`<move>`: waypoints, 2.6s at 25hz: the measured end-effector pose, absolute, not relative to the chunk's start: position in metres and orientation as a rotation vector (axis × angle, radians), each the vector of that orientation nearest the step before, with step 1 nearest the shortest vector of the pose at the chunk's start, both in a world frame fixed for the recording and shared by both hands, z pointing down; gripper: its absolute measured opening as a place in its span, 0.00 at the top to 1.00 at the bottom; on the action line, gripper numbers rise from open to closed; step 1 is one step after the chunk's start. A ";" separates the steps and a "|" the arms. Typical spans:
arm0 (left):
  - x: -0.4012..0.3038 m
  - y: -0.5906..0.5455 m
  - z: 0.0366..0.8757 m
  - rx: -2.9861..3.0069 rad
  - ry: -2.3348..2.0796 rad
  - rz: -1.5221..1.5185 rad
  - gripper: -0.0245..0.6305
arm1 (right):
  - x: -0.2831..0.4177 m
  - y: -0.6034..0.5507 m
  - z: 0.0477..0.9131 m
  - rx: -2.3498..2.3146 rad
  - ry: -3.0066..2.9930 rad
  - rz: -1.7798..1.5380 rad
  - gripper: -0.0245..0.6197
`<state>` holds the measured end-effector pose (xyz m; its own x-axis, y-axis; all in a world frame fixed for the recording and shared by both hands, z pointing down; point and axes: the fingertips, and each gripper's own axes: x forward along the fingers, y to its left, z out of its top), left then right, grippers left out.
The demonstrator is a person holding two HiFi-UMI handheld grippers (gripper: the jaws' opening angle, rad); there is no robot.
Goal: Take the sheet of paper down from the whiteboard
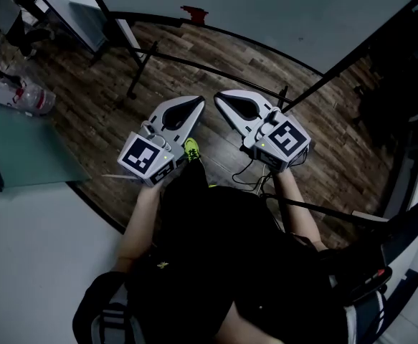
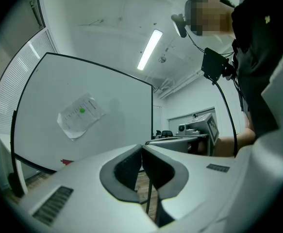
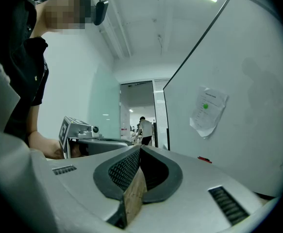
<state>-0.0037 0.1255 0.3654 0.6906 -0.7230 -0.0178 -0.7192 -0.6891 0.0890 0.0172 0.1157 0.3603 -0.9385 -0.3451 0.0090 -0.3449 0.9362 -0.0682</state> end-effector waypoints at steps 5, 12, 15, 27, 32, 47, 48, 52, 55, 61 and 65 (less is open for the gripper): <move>-0.019 0.085 0.360 2.832 -1.198 -0.083 0.93 | 0.002 0.077 0.358 -0.569 3.083 -0.102 0.96; -0.039 0.034 0.355 2.855 -1.147 -0.074 0.93 | -0.022 0.026 0.350 -0.627 3.062 -0.131 0.96; -0.051 0.011 0.351 2.849 -1.151 -0.050 0.93 | -0.032 0.005 0.347 -0.641 3.055 -0.110 0.96; -0.082 -0.059 0.336 2.946 -1.065 -0.088 0.93 | -0.071 -0.066 0.332 -0.718 3.018 -0.062 0.96; -0.094 -0.078 0.335 2.943 -1.060 -0.115 0.93 | -0.082 -0.086 0.337 -0.745 3.021 -0.061 0.96; -0.098 -0.108 0.318 2.982 -1.105 -0.167 0.93 | -0.077 -0.119 0.319 -0.770 3.022 0.000 0.96; -0.097 -0.112 0.316 2.986 -1.108 -0.166 0.93 | -0.077 -0.123 0.317 -0.768 3.022 0.005 0.95; -0.092 -0.133 0.306 3.001 -1.112 -0.173 0.93 | -0.074 -0.144 0.306 -0.766 3.031 0.054 0.94; -0.088 -0.149 0.298 3.023 -1.106 -0.171 0.93 | -0.071 -0.163 0.296 -0.775 3.023 0.089 0.94; -0.083 -0.181 0.289 3.051 -1.097 -0.180 0.93 | -0.068 -0.194 0.284 -0.811 3.016 0.101 0.93; -0.083 -0.197 0.283 3.063 -1.117 -0.181 0.93 | -0.066 -0.207 0.279 -0.835 3.017 0.129 0.93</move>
